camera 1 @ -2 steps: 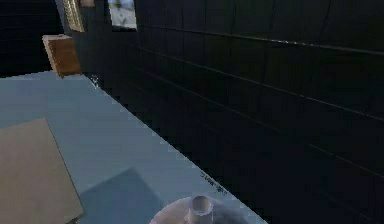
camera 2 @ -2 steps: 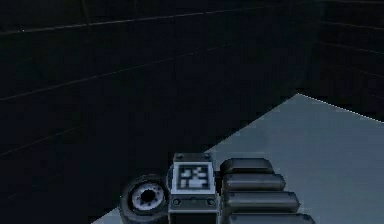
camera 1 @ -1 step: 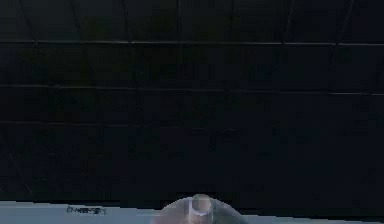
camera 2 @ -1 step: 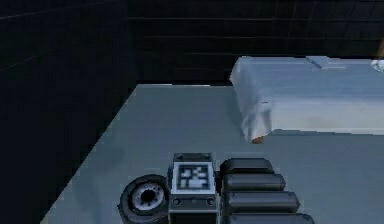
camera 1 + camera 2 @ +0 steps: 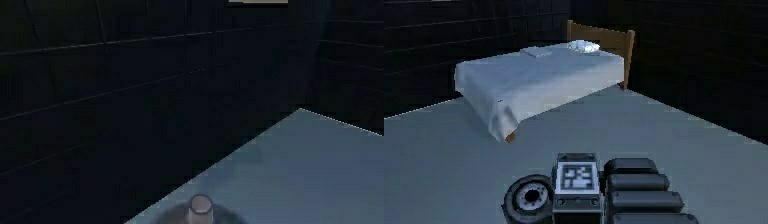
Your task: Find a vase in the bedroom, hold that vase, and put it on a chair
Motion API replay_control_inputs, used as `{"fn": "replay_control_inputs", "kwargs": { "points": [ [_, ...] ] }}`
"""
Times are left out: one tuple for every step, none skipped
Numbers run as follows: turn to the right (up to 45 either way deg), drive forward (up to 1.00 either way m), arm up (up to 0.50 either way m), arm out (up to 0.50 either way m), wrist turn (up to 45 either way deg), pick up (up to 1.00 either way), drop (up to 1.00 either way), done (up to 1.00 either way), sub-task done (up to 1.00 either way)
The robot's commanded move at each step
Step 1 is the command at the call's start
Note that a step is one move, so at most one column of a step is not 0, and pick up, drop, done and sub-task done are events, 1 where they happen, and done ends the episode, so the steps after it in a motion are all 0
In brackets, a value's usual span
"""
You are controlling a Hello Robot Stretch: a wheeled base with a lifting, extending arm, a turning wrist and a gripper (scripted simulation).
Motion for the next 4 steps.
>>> {"fn": "replay_control_inputs", "kwargs": {
  "points": [
    [45.0,0.00,0.00,0.00,0.0,0.00,0.00,0.00,0.00],
    [9.0,0.00,0.00,0.00,0.0,0.00,0.00,0.00,0.00],
    [-45.0,0.00,0.00,0.00,0.0,0.00,0.00,0.00,0.00],
    [-45.0,0.00,0.00,0.00,0.0,0.00,0.00,0.00,0.00]
  ]
}}
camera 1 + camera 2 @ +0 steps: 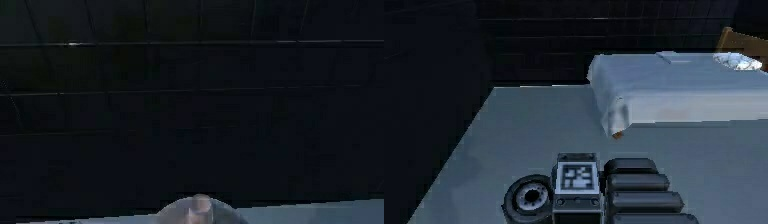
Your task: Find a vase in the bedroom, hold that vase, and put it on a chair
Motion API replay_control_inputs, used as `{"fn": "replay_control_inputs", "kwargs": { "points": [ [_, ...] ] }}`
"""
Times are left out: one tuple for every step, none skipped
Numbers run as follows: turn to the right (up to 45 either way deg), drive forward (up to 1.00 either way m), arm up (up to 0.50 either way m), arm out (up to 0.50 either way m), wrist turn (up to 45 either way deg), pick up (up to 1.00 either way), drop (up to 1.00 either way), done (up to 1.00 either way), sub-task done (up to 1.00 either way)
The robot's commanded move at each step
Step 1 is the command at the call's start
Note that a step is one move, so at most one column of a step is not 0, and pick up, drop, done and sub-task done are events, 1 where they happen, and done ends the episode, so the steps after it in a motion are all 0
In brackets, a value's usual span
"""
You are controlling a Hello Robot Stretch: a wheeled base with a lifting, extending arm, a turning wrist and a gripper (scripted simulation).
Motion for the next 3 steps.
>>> {"fn": "replay_control_inputs", "kwargs": {
  "points": [
    [-45.0,0.00,0.00,0.00,0.0,0.00,0.00,0.00,0.00],
    [-15.0,0.00,0.00,0.00,0.0,0.00,0.00,0.00,0.00],
    [45.0,0.00,0.00,0.00,0.0,0.00,0.00,0.00,0.00]
  ]
}}
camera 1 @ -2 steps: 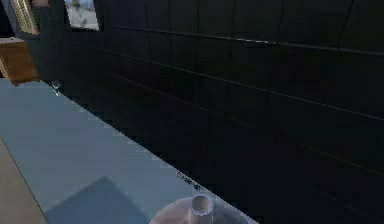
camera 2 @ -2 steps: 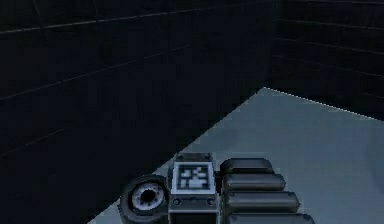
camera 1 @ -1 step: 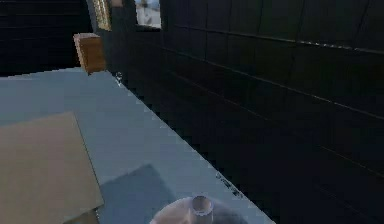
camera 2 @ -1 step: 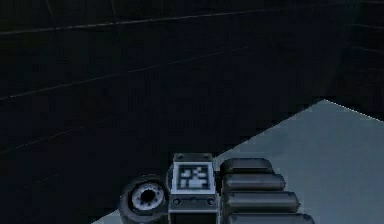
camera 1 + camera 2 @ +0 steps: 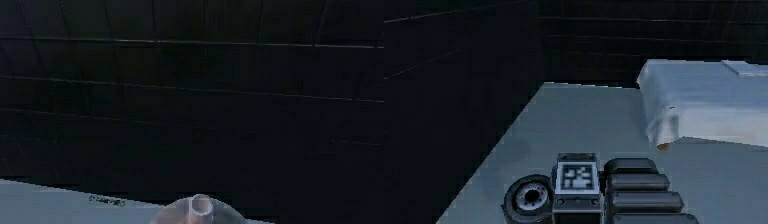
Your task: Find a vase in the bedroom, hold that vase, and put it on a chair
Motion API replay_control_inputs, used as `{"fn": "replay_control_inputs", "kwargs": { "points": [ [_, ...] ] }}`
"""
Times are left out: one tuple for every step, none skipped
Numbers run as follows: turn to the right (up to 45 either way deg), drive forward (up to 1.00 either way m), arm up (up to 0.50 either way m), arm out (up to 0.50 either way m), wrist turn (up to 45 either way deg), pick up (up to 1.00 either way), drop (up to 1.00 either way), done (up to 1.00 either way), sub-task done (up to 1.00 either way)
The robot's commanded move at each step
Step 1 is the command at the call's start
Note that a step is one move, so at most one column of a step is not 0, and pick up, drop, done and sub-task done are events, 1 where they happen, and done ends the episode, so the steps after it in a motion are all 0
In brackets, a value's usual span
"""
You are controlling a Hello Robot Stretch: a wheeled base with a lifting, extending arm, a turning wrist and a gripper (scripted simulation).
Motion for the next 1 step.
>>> {"fn": "replay_control_inputs", "kwargs": {
  "points": [
    [45.0,0.00,0.00,0.00,0.0,0.00,0.00,0.00,0.00]
  ]
}}
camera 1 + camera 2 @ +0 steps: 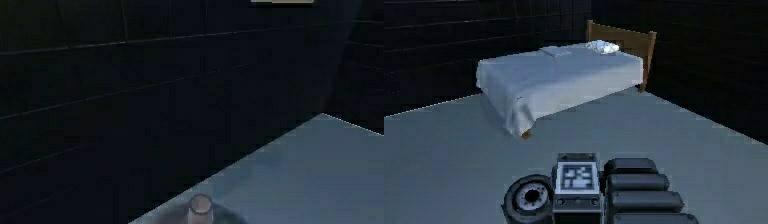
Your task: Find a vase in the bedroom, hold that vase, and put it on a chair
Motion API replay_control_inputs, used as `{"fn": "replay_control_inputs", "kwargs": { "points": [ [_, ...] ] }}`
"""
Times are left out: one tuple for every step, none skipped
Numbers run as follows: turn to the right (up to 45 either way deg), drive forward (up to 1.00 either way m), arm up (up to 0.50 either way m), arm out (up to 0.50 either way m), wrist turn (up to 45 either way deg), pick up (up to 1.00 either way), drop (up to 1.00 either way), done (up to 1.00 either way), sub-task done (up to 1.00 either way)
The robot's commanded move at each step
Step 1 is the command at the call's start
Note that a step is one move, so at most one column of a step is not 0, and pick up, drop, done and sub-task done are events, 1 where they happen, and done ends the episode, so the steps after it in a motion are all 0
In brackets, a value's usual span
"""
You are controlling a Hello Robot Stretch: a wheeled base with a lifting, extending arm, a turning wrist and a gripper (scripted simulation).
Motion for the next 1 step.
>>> {"fn": "replay_control_inputs", "kwargs": {
  "points": [
    [45.0,0.00,0.00,0.00,0.0,0.00,0.00,0.00,0.00]
  ]
}}
